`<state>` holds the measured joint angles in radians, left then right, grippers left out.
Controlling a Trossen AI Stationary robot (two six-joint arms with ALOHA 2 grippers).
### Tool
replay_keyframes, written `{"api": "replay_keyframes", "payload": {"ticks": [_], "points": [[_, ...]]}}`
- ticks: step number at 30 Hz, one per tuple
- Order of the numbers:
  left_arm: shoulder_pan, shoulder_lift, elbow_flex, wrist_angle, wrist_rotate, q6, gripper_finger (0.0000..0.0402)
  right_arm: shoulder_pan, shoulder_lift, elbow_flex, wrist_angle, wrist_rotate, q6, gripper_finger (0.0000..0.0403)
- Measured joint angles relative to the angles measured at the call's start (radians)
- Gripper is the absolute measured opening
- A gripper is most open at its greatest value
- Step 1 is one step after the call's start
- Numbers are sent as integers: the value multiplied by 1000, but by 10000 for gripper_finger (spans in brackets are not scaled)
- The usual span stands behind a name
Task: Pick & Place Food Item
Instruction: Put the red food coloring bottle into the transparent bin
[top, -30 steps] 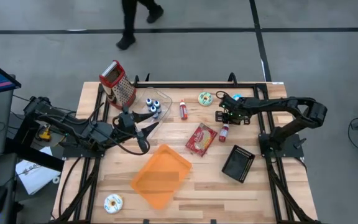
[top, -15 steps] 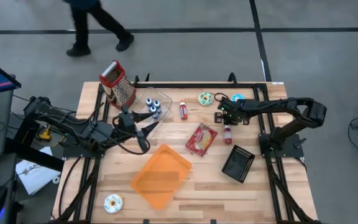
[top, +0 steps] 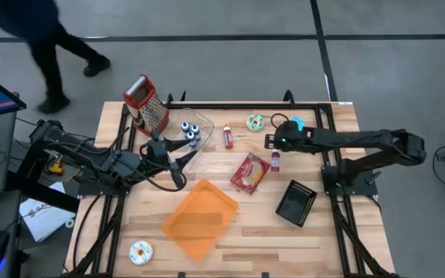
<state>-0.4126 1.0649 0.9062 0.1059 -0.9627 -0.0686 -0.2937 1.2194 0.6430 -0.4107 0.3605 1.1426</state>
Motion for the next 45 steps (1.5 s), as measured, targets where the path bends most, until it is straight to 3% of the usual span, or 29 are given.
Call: {"api": "replay_keyframes", "payload": {"ticks": [5,11,17,21,27,32,41,45], "points": [[0,0,0,0,-5,2,182,128,-50,0,57,314,-100,4],[0,0,0,-4,-7,8,182,275,-5,1,151,713,-169,3],[-3,12,0,-22,-29,-33,176,329,116,1,260,868,-101,3],[-24,30,0,-19,-33,17,161,356,225,1,475,878,-168,3],[-46,44,0,-20,-72,28,153,407,334,17,911,836,-513,3],[-86,44,0,-57,-184,31,160,401,392,63,997,707,-731,1],[-126,44,0,-73,-237,27,159,380,520,71,1317,545,-964,1],[-125,44,0,-86,-246,27,159,369,588,71,1449,487,-994,1]]}}
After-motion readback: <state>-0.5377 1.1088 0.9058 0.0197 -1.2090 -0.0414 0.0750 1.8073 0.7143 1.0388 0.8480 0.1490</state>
